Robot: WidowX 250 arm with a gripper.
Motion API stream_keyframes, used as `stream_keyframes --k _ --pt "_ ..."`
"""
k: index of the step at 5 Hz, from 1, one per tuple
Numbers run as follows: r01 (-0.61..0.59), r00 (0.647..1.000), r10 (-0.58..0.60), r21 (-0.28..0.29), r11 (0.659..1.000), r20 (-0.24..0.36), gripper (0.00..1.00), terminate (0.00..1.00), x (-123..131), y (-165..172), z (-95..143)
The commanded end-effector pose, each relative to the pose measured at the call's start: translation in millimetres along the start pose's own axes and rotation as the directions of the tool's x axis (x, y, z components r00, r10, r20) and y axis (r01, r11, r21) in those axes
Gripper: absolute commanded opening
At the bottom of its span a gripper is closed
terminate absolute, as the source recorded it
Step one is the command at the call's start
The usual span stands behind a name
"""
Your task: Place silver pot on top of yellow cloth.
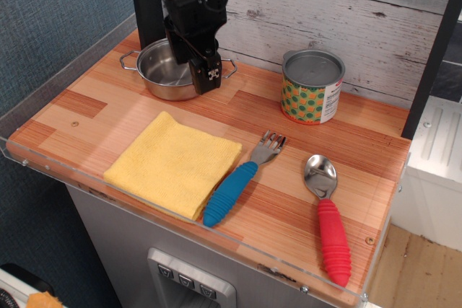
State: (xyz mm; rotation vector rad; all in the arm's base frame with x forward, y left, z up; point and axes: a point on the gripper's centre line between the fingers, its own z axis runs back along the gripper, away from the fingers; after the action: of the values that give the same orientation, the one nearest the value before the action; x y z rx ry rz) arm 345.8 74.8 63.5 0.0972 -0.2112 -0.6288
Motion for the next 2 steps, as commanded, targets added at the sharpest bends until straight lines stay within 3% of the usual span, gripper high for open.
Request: stream_keyframes --k 1,2 --pt "0.040 0.999 -0.041 0.021 0.999 0.032 1.00 0.00 11.9 21.7 -16.5" --pt "0.034 0.999 -0.034 0.009 0.999 0.034 1.00 0.00 11.4 23.6 -27.0"
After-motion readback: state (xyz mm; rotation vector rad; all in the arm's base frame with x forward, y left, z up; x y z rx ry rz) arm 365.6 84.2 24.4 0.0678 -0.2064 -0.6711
